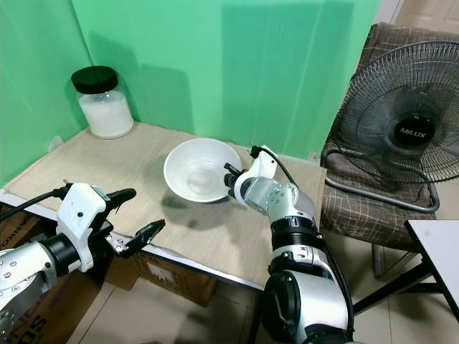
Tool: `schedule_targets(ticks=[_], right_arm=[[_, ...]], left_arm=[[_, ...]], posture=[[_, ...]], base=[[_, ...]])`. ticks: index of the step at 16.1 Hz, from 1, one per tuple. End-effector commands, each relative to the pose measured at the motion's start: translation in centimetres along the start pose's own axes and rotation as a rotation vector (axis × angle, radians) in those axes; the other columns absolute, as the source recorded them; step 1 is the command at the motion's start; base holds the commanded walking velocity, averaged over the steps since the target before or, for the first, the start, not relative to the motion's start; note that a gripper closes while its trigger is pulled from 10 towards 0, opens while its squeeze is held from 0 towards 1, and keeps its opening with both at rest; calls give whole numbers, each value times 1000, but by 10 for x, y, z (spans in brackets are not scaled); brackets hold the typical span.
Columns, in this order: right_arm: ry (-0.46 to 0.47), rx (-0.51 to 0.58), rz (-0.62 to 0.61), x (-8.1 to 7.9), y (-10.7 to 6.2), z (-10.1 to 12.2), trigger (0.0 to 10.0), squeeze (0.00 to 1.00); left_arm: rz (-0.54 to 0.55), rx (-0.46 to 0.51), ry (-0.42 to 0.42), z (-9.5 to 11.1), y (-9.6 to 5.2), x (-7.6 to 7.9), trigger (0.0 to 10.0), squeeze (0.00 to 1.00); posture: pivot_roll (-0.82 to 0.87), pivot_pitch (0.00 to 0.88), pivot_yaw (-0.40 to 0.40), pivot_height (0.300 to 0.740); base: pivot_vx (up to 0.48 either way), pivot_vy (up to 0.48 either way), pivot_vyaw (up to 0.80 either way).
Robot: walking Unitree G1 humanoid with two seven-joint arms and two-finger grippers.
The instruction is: Setting the table
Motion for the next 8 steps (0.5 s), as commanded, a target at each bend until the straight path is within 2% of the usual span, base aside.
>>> schedule_targets(ticks=[1,4,5,6,7,8], right_arm=[[-40,69,43,-9,-5,12,0,0],[-116,197,98,-20,-18,31,0,0],[-184,305,140,-28,-36,48,0,0],[-209,347,154,-30,-43,54,0,0],[-340,458,194,-37,-68,64,2745,0],[-430,508,217,-39,-86,63,7961,0]], left_arm=[[1,9,25,3,1,-1,10000,455],[21,26,33,6,1,-3,10000,435],[67,53,23,11,2,-9,10000,427],[87,62,19,12,2,-11,10000,427],[177,107,11,18,2,-21,10000,424],[237,145,-1,22,3,-25,10000,427]], posture=[[51,0,-11,740],[51,0,-16,740],[49,0,-20,740],[49,0,-20,740],[35,0,-23,740],[24,0,-21,740]], base=[[0,0,0],[0,0,0],[0,0,0],[0,0,0],[0,0,0],[0,0,0]])
Point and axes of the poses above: a point about 5 cm out from each wrist's last joint towards the gripper, its own y axis pointing out of the wrist towards the gripper, its own z axis along the axis of the wrist's last joint, x = y × z, the point moved 5 cm from there along y, pointing out of the wrist towards the gripper, and after that the axes turned 12 degrees about -y, right-handed, at the moved point
